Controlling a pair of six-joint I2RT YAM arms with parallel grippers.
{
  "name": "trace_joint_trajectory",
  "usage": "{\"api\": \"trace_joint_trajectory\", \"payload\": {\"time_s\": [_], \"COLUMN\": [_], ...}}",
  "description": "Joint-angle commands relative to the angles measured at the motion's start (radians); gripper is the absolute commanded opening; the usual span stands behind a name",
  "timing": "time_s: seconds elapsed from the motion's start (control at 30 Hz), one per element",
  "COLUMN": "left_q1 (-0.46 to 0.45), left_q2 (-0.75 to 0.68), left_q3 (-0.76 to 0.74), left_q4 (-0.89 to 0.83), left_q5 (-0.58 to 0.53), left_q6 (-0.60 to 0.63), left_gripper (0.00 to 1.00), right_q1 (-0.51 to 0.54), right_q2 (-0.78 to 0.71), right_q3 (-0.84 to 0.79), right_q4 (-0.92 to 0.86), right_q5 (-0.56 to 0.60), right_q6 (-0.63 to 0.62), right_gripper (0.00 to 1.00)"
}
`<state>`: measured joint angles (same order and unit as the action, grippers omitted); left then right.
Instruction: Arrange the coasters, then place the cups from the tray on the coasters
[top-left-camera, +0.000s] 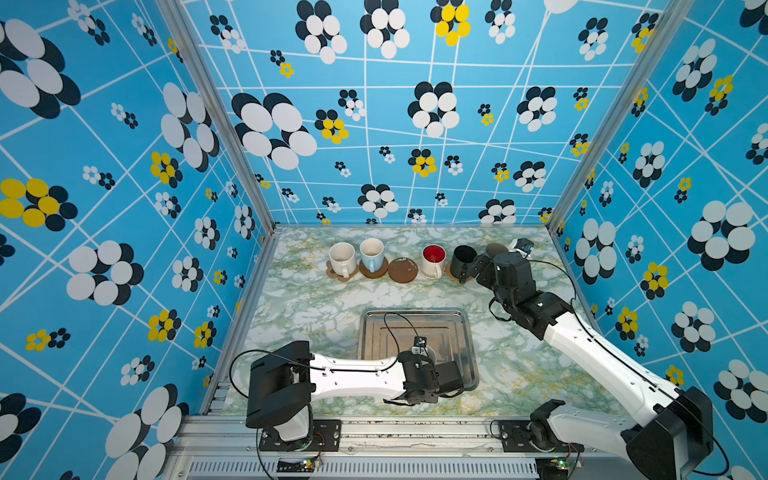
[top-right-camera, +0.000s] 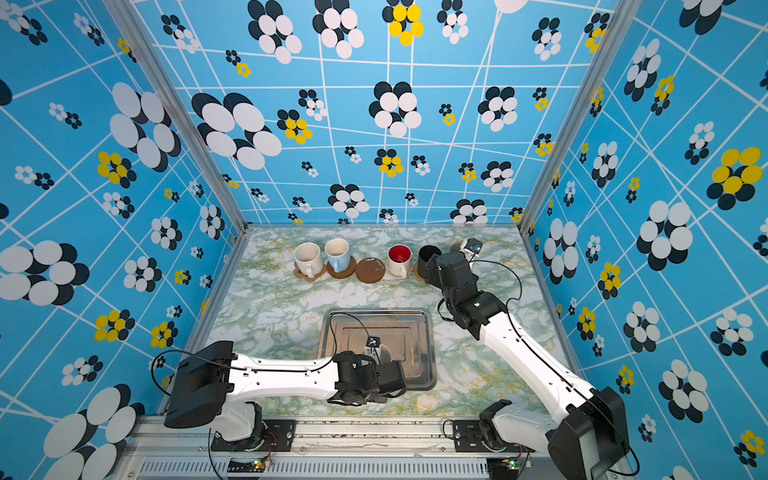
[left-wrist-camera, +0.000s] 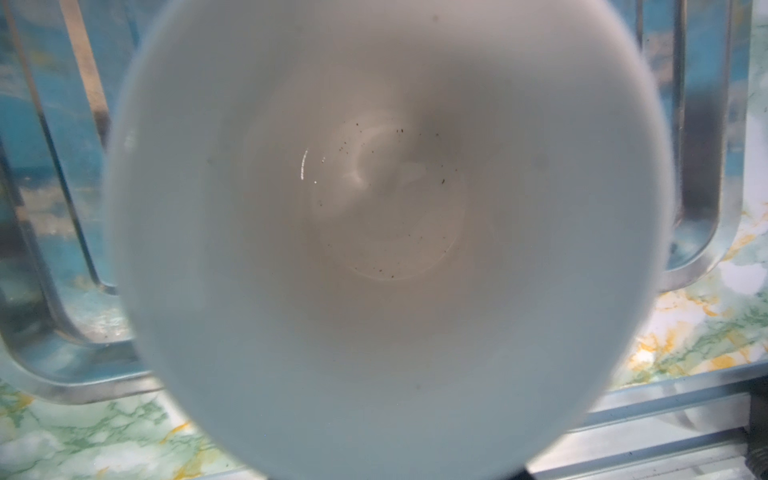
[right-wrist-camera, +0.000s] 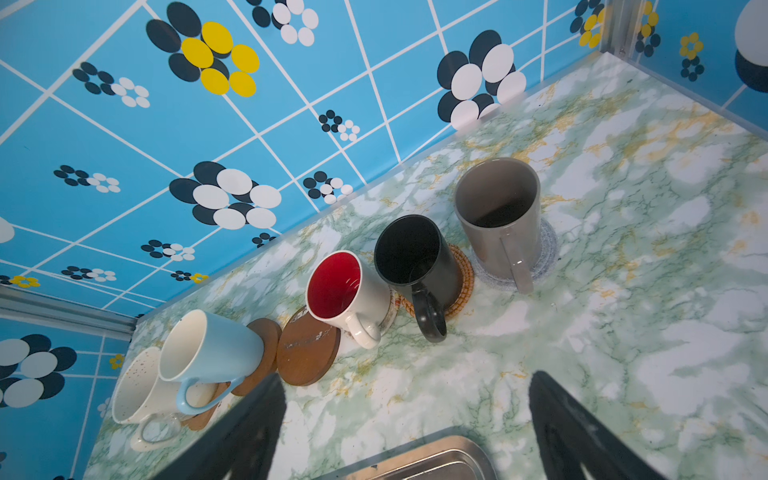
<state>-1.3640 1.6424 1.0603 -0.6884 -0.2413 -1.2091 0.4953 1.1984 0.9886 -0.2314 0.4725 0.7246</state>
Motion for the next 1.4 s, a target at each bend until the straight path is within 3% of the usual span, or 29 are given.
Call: {"api": "trace_joint_trajectory", "payload": {"time_s": [0.0,0.57,1.03,1.17,1.37], "left_q1": [-0.007,-0.003,-0.001,-0.001,-0.001], "left_q2": [0.027,0.066,0.076,0.073,0.053], "left_q3": [0.033,0.053,0.061,0.064,0.061], "left_q4": [-0.039,-0.055,-0.07,-0.08,-0.098], "left_q5": [-0.029,-0.04,-0.053,-0.065,-0.099], "left_q6": [0.03,0.046,0.051,0.053,0.045], "left_gripper": [0.38,0.32,0.15,0.0,0.0], "right_q1": [-0.008,-0.016,-0.016,-0.017,-0.016], "right_q2": [-0.003,0.01,0.021,0.026,0.036], "right_q3": [-0.011,-0.007,-0.004,-0.001,0.004], "right_q4": [-0.003,-0.004,-0.007,-0.009,-0.011], "right_q5": [-0.007,-0.019,-0.02,-0.021,-0.023], "right_q6": [-0.005,-0.005,-0.001,-0.001,-0.001], "right_gripper": [0.93,0.93,0.93,0.93,0.93]}}
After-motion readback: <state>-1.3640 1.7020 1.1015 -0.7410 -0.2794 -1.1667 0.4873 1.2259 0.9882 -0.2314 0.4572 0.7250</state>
